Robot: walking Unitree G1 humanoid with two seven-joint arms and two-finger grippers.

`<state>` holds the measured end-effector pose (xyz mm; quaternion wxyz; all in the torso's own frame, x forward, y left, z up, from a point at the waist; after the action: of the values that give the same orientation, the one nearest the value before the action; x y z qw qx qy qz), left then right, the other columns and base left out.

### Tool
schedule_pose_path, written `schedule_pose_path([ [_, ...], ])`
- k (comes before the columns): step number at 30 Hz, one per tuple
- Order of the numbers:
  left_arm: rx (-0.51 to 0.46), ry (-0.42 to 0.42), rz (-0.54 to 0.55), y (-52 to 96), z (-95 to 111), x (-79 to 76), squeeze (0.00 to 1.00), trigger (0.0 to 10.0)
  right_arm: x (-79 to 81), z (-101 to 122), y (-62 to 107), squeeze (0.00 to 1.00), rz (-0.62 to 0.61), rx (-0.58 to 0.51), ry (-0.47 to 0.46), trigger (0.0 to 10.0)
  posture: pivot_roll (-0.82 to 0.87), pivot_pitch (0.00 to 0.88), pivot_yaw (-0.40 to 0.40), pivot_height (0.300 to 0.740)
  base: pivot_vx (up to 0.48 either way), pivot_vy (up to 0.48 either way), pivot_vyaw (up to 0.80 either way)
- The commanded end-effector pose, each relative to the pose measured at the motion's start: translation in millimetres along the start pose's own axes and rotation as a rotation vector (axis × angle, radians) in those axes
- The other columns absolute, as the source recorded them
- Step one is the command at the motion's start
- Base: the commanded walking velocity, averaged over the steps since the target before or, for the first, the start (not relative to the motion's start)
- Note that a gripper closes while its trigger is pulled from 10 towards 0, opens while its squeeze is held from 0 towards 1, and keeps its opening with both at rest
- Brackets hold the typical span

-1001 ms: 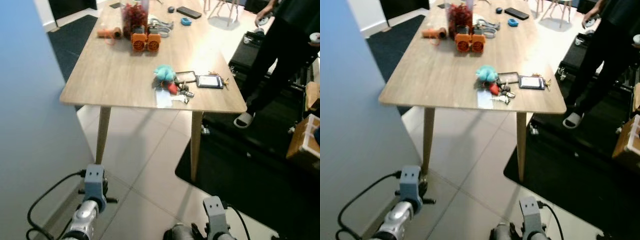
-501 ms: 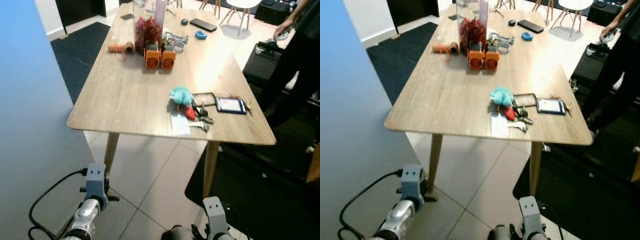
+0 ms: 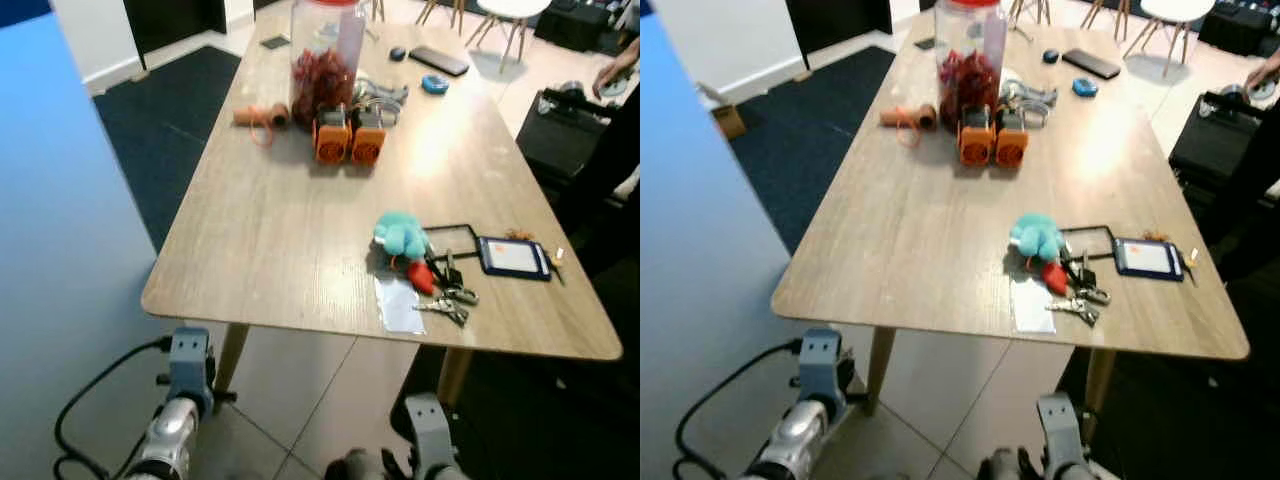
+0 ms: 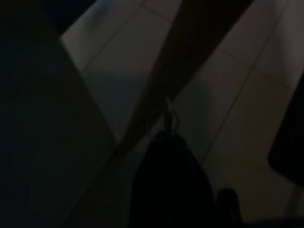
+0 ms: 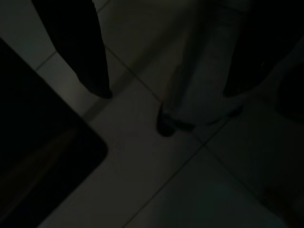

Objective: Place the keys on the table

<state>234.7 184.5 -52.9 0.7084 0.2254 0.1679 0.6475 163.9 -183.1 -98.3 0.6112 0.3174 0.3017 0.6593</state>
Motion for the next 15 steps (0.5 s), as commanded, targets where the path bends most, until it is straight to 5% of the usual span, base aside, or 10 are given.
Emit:
schedule_pose_path([
  [1, -0.011, -0.016, -0.002, 0.7, 0.3, -0.2, 0.00, 10.0, -0.4, -11.1, 2.8, 0.00, -0.006, 0.038, -0.008, 10.0, 0.04, 0.096, -0.032, 0.740, 0.000, 0.000, 0.00],
  [15, -0.018, -0.039, -0.041, 1.8, -0.4, -2.5, 0.00, 10.0, -1.2, -17.3, 4.6, 0.00, -0.013, 0.058, -0.018, 10.0, 0.04, 0.101, -0.029, 0.740, 0.000, 0.000, 0.00],
])
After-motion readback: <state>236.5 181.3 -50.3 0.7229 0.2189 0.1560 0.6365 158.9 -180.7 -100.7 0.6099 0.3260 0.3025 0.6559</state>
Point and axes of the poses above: a point about 5 cm out from each wrist's last joint towards the gripper, its own y axis pointing back from the gripper into the wrist, its own z axis along the axis of the wrist's last joint, x = y × z, the point moved 1 cm from there along -y, pointing out of the wrist towards the gripper, and after that the axes turned 7 degrees about -y, right-handed, at the moved point
